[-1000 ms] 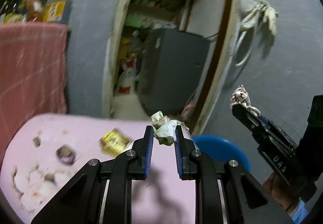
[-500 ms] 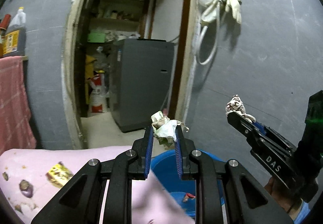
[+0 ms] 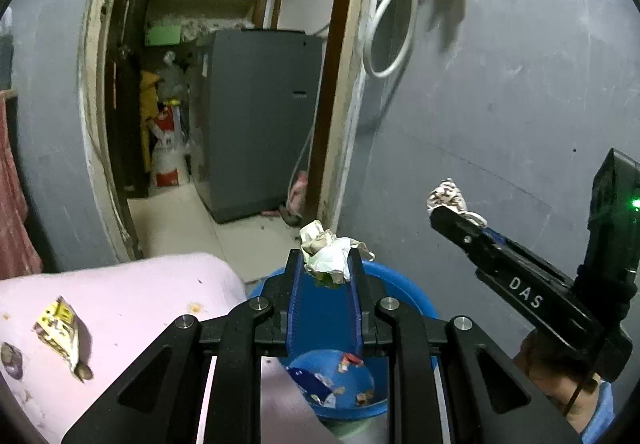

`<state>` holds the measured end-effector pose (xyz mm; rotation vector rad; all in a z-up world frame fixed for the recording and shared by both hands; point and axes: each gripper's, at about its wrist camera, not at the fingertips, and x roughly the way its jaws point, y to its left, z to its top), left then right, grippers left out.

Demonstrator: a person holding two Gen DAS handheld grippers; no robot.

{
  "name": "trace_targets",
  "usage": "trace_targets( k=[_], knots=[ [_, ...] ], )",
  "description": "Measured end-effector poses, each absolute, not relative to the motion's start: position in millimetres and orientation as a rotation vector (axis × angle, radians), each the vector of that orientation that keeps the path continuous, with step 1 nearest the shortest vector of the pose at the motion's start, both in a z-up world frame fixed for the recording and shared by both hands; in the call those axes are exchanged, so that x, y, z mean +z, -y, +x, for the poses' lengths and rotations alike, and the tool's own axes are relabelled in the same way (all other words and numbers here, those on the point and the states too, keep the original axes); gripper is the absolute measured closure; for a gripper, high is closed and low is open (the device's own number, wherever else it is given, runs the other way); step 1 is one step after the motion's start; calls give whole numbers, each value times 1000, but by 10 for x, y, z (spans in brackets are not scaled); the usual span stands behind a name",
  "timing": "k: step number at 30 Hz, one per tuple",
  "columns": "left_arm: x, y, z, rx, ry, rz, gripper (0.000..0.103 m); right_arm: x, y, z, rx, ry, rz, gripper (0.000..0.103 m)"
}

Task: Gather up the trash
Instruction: 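Carry both wrappers in the grippers over the blue bucket, then open both grippers to drop the wrappers into the bucket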

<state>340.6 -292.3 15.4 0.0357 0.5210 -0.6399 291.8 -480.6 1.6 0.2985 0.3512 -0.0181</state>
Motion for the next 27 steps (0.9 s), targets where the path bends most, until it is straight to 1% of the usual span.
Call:
trace_targets(
  k=[15,18,20,22,26,27],
  knots=[
    [-204,3057,3654,-648,-695,47,84,-118,4816,3089,0,-455,332,74],
    [-240,3064,3680,-647,-727,50,81,-132,4827,3100,1,-465,338,73],
    [-259,3061,3703,-641,-740,44,79,-140,4825,3097,0,-469,340,70],
    [-278,3050,3723,-634,-751,37,74,-135,4817,3098,0,-468,340,68],
    [-288,3030,3738,-625,-762,30,72,-136,4821,3100,-1,-468,340,65],
    [-285,3021,3742,-624,-762,28,70,-135,4824,3100,-1,-469,340,64]
  ],
)
